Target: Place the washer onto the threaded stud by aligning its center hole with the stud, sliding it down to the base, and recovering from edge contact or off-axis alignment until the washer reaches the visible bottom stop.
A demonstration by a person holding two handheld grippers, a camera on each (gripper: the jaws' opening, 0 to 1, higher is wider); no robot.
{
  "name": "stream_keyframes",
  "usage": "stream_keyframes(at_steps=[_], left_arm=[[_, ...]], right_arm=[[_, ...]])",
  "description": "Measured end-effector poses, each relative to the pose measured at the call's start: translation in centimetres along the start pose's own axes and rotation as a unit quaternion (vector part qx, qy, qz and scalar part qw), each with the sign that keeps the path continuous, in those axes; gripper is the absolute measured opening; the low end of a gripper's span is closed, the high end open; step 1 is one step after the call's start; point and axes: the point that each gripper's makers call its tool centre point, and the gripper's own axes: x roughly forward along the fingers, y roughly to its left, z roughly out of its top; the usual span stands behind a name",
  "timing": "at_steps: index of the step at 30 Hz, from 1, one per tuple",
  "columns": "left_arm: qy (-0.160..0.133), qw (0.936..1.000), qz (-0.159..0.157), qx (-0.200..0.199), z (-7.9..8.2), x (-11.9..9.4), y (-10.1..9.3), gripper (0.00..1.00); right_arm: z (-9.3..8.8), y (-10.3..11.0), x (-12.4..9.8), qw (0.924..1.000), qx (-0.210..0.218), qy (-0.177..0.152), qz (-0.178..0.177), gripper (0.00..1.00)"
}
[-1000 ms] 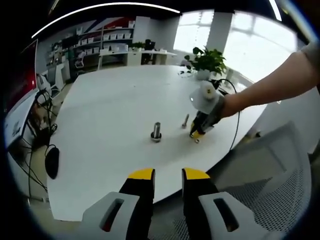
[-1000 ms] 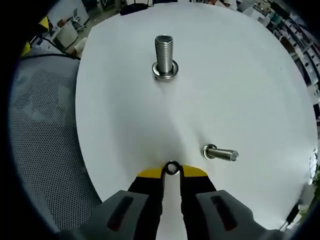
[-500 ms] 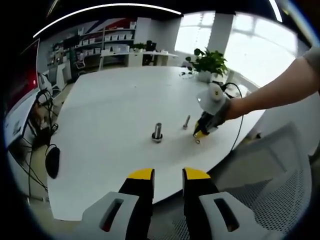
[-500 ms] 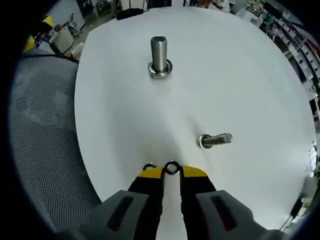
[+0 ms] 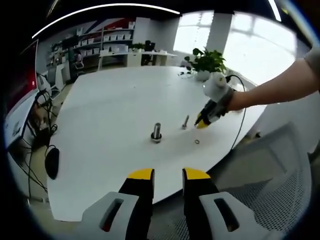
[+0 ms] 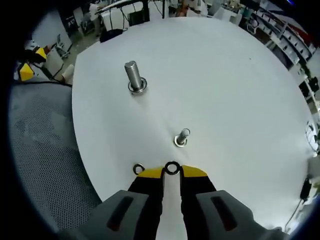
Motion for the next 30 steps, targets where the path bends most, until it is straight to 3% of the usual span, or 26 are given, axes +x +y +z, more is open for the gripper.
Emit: stream_keyframes(at_steps=[6,17,30], left_arm=[[-0.001,1.0000,-0.001,0.001,0.1,0.0,-0.1,0.20],[-0.004,1.0000,-0.003,0.001,0.1,-0.1,-0.1,0.20],[-0.002,1.0000,-0.002,0.002,0.1,-0.1,-0.1,0.20]], right_arm=[[1.8,-0.5,-1.1,0.9992,-0.001,-0.035,-0.018,0.13],[3.5,-0.6,-2.2,0.9976,-0.015,-0.061,-0.029,0.13],[4.5,-0.9,-1.1,0.9978,-0.041,-0.046,-0.026,0.14]])
